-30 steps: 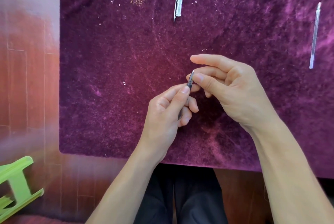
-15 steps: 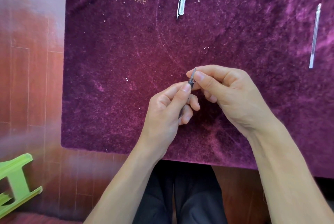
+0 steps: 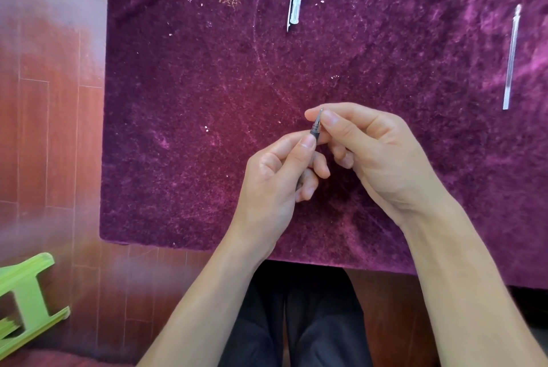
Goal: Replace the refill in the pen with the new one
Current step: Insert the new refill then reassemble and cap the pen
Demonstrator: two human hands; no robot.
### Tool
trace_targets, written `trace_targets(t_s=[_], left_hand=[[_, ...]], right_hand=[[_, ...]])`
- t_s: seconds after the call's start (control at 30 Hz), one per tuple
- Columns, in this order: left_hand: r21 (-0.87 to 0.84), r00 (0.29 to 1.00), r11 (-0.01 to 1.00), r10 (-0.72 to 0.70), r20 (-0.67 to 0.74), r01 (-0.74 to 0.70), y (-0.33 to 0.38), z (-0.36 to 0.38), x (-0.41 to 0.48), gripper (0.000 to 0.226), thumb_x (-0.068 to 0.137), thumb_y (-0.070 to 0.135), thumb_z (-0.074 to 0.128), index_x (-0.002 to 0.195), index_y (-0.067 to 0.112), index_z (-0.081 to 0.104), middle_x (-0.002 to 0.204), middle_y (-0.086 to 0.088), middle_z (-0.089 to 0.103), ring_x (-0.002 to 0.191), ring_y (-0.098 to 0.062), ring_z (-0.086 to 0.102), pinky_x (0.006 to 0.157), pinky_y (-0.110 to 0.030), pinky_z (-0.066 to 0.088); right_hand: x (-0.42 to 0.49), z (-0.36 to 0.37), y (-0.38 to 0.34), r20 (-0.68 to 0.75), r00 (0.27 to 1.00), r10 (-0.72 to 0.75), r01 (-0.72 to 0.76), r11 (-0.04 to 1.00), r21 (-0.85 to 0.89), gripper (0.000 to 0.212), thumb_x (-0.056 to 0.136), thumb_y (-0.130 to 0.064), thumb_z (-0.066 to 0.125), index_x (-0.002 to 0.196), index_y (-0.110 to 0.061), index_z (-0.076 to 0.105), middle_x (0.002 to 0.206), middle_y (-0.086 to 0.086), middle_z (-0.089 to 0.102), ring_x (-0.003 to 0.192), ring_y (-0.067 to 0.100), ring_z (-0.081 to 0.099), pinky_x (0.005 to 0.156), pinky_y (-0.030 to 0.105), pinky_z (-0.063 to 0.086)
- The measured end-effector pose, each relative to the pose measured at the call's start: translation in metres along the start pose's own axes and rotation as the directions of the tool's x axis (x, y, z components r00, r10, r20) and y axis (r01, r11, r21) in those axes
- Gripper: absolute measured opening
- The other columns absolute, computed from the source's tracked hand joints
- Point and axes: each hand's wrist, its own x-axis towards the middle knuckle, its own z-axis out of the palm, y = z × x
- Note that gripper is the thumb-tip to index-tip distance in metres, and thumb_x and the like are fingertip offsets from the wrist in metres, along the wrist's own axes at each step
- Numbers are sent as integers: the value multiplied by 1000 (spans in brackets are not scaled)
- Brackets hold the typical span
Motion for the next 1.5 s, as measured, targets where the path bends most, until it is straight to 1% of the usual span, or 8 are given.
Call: trace_targets(t_s=[0.17, 0.33, 0.63, 0.83, 1.03, 1.23, 1.37, 1.5], left_hand=[[6, 1000, 1000, 7, 11, -7, -1, 0, -1, 29, 107, 22, 47, 110, 7, 72, 74, 1, 67, 48, -3, 50, 46, -12, 39], [-7, 999, 1000, 6, 35, -6, -4, 1, -2, 33, 107, 23, 45, 118, 5, 71, 75, 2, 67, 51, -6, 49, 50, -20, 38], [-3, 999, 1000, 9, 36, -9, -4, 3, 0, 31, 107, 23, 46, 109, 12, 74, 75, 4, 69, 50, -4, 49, 50, -18, 38], [-18, 1000, 1000, 1, 31, 0, -4, 2, 3, 34, 108, 24, 44, 117, 7, 72, 77, -1, 66, 52, -7, 48, 51, -20, 38], [13, 1000, 1000, -4, 9, 4, -2, 1, 6, 35, 108, 23, 44, 107, 1, 71, 80, -8, 66, 50, -7, 47, 48, -13, 39], [18, 999, 1000, 12, 35, -13, 1, 1, 11, 40, 110, 20, 38, 111, -6, 68, 75, -1, 67, 48, -6, 42, 51, -11, 40], [29, 1000, 999, 25, 14, -26, 1, 1, 13, 37, 110, 19, 39, 116, -4, 67, 63, 10, 63, 47, -2, 40, 49, -10, 38], [50, 997, 998, 50, -57, -47, 0, 5, 15, 35, 110, 18, 41, 112, -3, 69, 62, 7, 57, 48, -2, 39, 49, -14, 37]], right_hand=[[-1, 0, 1, -23, 1000, 12, -11, 1000, 14, 11, 103, -28, 71, 101, -24, 80, 82, -10, 74, 63, -2, 55, 65, 16, 48], [-2, -2, -1, -9, 1000, 16, -15, 1000, 27, 23, 110, -21, 59, 116, -23, 81, 83, -8, 75, 65, 2, 51, 62, 15, 45], [-1, -2, 1, -24, 999, 29, -28, 999, 40, 10, 104, -26, 69, 102, -24, 78, 84, -7, 75, 64, 0, 52, 65, 19, 47], [3, -3, 2, 10, 1000, 12, -13, 999, 44, 24, 110, -19, 57, 117, -23, 80, 86, -6, 77, 66, 3, 50, 62, 16, 45], [7, -3, 2, 10, 1000, 17, -18, 999, 39, 21, 105, -24, 60, 107, -23, 81, 84, -6, 77, 67, 2, 52, 63, 17, 46], [13, -2, 2, 47, 999, 14, -17, 999, 46, 25, 110, -21, 57, 110, -25, 82, 83, -5, 77, 68, 5, 54, 64, 18, 45], [17, 0, 2, -6, 1000, 2, -1, 999, 39, 21, 106, -22, 64, 101, -25, 84, 85, -5, 78, 72, 0, 63, 64, 13, 47], [22, 5, 3, -79, 997, -20, 22, 999, 23, 15, 102, -19, 70, 98, -23, 84, 96, -4, 74, 78, -1, 68, 66, 9, 48]])
